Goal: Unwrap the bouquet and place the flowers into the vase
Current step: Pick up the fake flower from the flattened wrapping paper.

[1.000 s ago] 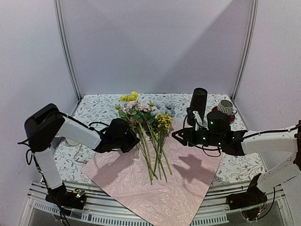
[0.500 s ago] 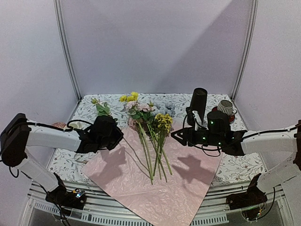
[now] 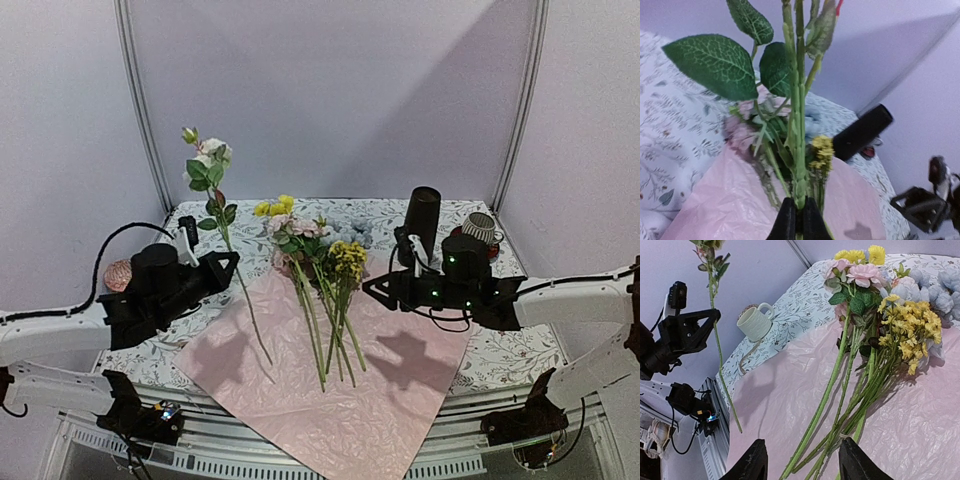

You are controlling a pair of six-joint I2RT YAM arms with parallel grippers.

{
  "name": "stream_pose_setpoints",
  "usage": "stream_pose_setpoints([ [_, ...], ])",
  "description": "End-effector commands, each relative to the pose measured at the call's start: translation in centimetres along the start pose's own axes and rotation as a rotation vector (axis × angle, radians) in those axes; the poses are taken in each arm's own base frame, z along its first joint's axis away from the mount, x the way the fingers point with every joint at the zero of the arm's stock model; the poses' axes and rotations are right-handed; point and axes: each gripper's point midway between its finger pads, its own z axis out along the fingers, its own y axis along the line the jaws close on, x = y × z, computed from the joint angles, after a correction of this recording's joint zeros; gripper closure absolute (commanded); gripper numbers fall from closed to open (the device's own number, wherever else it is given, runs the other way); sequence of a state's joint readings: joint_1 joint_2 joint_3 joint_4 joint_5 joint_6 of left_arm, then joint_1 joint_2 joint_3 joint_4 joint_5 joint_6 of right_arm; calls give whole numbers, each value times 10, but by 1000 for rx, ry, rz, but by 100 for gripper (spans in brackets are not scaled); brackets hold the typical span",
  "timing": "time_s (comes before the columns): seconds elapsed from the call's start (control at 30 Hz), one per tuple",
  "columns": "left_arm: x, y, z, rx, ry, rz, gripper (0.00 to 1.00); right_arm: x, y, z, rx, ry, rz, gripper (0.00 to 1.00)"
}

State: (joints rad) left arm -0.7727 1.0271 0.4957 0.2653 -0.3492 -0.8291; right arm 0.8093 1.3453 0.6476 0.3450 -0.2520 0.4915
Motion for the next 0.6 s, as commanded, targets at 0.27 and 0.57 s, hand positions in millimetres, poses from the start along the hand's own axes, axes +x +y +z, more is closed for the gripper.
stream_pose_setpoints([
  [0.27,-4,-117,-83,733,-78,387,97,-51,94,-8,-273,-104,-150,45],
  [0.57,20,-175,-106,956,-69,471,97,-68,147,-11,-398,-186,-238,39],
])
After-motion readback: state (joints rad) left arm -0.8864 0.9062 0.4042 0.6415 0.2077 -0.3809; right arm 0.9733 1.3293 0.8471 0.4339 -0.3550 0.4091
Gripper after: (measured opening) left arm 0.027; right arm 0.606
